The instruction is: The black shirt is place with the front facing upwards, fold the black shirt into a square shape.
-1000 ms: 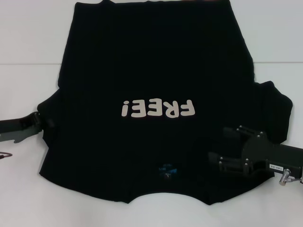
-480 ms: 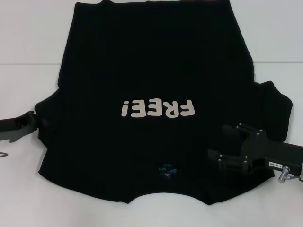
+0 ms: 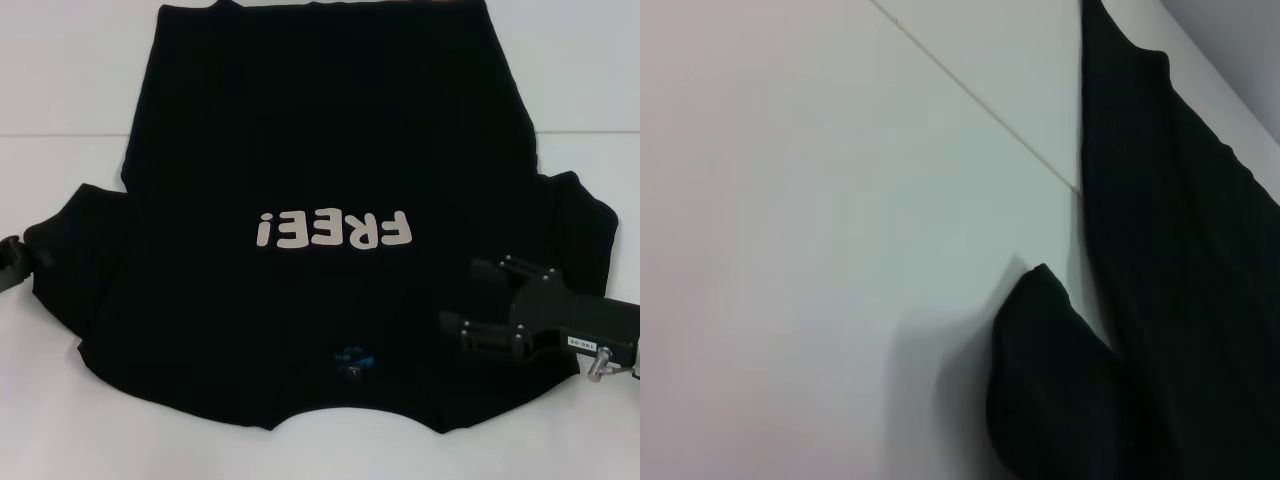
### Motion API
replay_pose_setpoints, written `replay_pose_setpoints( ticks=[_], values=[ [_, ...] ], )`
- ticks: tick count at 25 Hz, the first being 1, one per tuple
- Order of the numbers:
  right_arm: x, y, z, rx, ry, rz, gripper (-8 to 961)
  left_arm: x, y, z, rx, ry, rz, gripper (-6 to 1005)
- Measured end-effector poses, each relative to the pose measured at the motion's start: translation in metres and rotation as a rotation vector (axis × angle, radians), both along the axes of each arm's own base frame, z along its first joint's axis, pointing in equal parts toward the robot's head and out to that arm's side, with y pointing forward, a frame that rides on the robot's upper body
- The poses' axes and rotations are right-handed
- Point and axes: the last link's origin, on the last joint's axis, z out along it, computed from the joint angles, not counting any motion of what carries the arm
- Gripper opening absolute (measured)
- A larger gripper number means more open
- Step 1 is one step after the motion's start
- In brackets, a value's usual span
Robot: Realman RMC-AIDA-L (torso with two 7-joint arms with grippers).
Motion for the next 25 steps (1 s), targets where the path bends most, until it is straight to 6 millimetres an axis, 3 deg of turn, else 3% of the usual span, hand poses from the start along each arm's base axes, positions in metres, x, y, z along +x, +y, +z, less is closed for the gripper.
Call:
replay_pose_setpoints(
  ticks=[10,25],
  values=[
    [-0.001,0.001,0.000,-0.002,0.000,0.004,887,-0.004,-0.005,-0.003,0.008,-0.011,0.024,2],
    [0.000,-0.002,-0.002,-0.010,0.002,0.000,883,-0.005,0.003,0.007,0.068,0.018,0.028,1]
  ],
)
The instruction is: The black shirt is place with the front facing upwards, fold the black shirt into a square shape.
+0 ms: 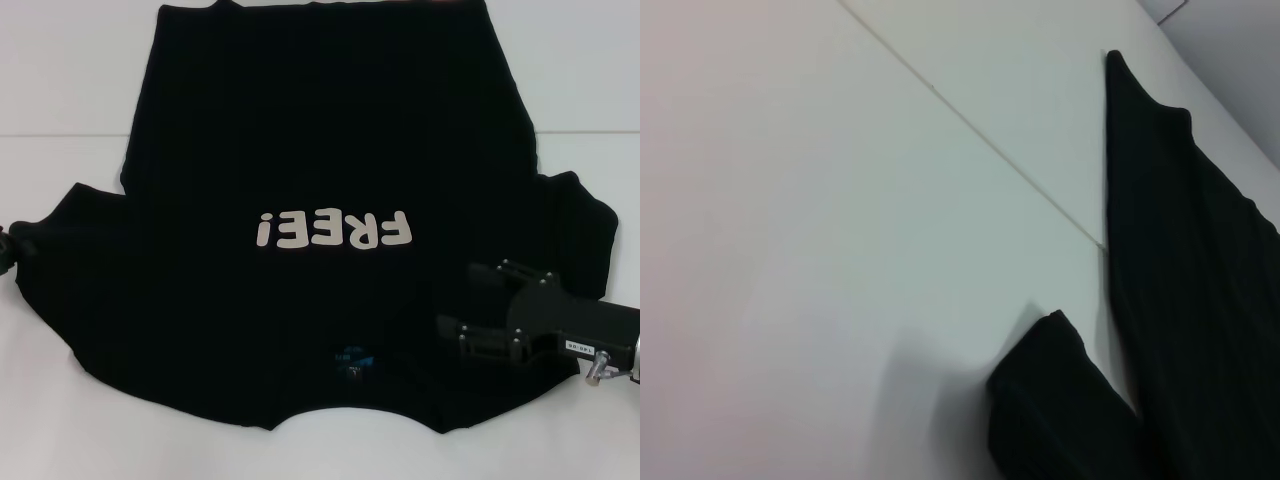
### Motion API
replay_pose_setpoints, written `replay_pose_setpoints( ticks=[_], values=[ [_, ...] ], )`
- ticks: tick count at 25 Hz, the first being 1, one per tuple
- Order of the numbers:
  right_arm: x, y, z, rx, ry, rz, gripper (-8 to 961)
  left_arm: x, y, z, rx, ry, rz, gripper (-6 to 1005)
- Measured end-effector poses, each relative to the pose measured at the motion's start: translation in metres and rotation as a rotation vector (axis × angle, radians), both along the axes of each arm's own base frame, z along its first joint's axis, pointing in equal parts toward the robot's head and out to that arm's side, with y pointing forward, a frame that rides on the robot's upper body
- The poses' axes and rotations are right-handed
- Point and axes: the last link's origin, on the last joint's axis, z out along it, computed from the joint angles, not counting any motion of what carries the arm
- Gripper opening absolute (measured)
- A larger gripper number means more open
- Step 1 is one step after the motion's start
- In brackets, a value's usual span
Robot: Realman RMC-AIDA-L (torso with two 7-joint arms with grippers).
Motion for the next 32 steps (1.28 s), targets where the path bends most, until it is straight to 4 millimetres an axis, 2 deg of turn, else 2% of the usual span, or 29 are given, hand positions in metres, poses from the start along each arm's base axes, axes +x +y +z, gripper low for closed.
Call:
replay_pose_setpoints(
  ticks=[4,8,13,18,20,24,28,32],
  values=[
    [0.000,0.000,0.000,-0.001,0.000,0.000,883,0.003,0.001,-0.002,-0.005,-0.005,-0.010,1],
    [0.001,-0.001,0.000,-0.002,0.000,-0.001,882,0.016,0.008,-0.005,-0.036,-0.021,-0.058,2],
    [0.001,-0.001,-0.001,-0.005,-0.001,-0.002,881,0.053,0.025,-0.014,-0.077,-0.008,-0.206,2],
    [0.001,-0.003,-0.002,-0.011,0.004,-0.001,880,0.097,0.038,-0.039,-0.196,0.046,-0.366,2],
    [0.001,-0.004,-0.003,-0.014,0.006,-0.003,879,0.105,0.039,-0.049,-0.237,0.062,-0.398,5],
    [0.002,-0.006,-0.004,-0.019,0.010,-0.009,878,0.113,0.038,-0.064,-0.270,0.060,-0.416,9],
    [0.003,-0.006,-0.004,-0.018,0.009,-0.013,877,0.114,0.034,-0.069,-0.276,0.032,-0.429,14],
    [0.003,-0.007,-0.003,-0.013,0.016,-0.018,877,0.117,0.025,-0.064,-0.235,-0.025,-0.516,124]
  ],
)
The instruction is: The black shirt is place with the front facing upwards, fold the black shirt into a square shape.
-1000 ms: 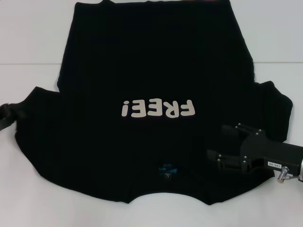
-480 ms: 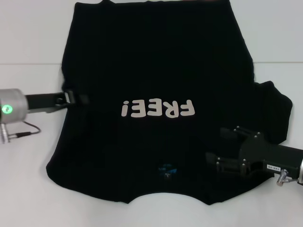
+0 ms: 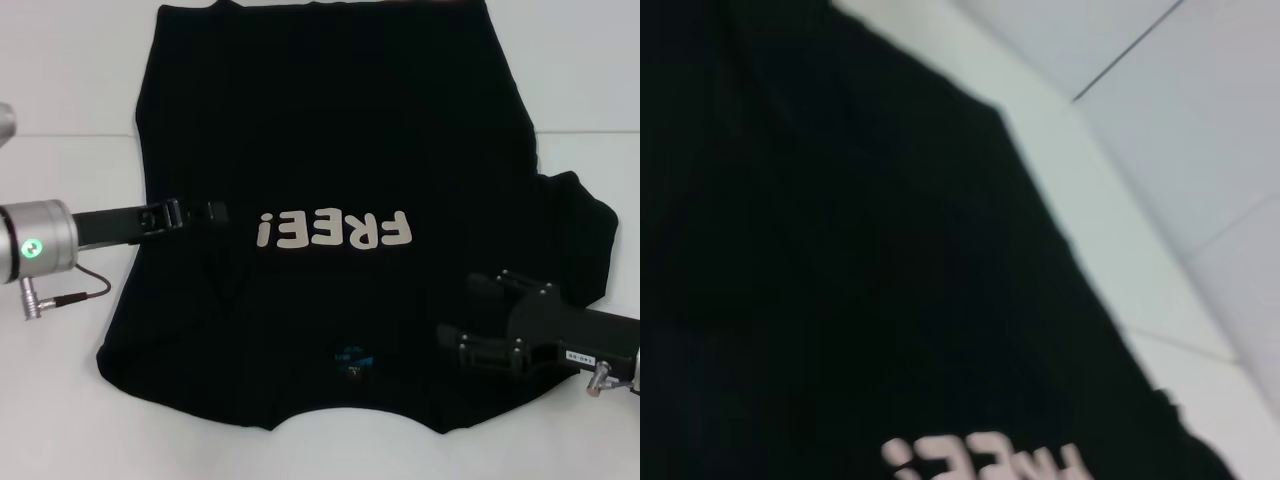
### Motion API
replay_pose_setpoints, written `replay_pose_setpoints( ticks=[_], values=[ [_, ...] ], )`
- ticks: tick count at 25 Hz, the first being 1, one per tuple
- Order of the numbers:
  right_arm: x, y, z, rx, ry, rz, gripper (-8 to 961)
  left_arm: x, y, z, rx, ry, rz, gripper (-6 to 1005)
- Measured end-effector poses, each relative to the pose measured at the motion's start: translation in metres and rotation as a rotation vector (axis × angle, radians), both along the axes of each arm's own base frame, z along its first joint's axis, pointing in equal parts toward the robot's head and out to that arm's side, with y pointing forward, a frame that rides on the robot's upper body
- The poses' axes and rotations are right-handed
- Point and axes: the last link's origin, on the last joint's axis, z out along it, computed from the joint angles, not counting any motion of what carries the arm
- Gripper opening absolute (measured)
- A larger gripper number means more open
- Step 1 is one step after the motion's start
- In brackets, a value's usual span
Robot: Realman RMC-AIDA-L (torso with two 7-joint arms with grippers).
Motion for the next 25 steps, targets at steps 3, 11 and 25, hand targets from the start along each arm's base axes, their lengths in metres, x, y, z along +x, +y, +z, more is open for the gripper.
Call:
replay_pose_setpoints(
  ticks=[3,11,25],
  values=[
    [0.000,0.001,0.004,-0.001,0.030,-0.039,876,-0.002,-0.010,0.007,0.043,-0.028,-0.099,206],
    [0.015,0.026,0.068,-0.075,0.217,-0.487,874,-0.009,-0.059,-0.001,0.099,0.070,-0.520,491],
    [0.038,0.061,0.146,-0.116,0.178,-1.137,871,-0.018,-0.088,-0.020,0.109,0.127,-0.658,949]
  ],
)
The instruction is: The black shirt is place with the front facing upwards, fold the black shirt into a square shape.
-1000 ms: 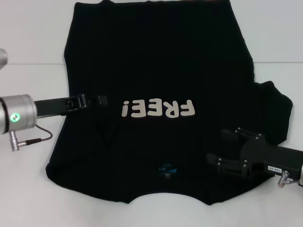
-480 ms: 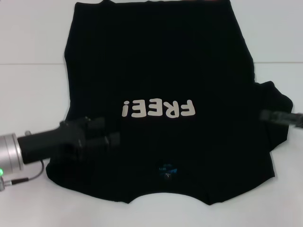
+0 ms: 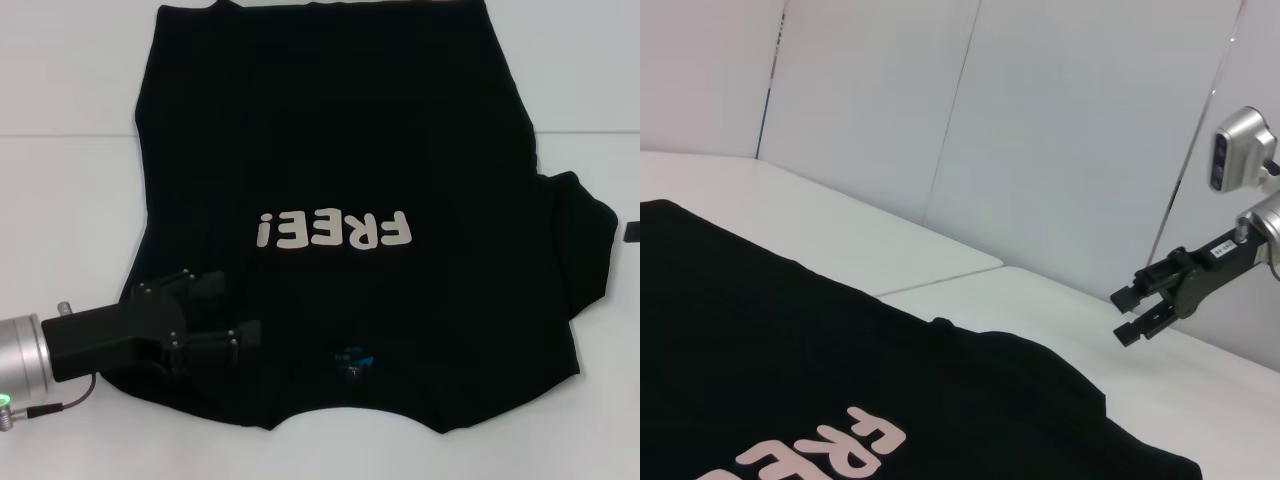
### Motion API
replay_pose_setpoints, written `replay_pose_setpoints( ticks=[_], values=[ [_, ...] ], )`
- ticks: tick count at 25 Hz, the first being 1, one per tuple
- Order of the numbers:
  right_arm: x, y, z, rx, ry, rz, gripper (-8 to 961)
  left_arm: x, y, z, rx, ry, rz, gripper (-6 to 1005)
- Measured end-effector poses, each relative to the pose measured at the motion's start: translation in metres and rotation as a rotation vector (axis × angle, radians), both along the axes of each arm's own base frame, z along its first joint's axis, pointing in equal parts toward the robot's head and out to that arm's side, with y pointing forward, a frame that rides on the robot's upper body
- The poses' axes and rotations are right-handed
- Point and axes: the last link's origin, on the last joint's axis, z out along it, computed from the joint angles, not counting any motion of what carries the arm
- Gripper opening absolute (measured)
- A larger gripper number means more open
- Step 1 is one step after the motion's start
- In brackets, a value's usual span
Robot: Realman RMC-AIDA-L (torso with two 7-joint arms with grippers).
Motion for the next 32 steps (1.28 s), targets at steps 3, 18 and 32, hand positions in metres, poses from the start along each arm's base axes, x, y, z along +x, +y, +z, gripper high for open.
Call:
replay_pose_setpoints(
  ticks=[3,18,32],
  values=[
    [-0.005,0.009,-0.010,-0.019,-0.035,0.000,871,-0.001,0.000,0.000,-0.002,0.006,0.002,948],
    [-0.013,0.031,-0.056,-0.050,-0.146,0.001,867,-0.004,-0.003,0.001,-0.007,0.005,0.011,948],
    [-0.020,0.035,-0.064,-0.048,-0.172,0.026,774,-0.004,-0.003,0.001,0.000,0.001,0.016,949]
  ],
)
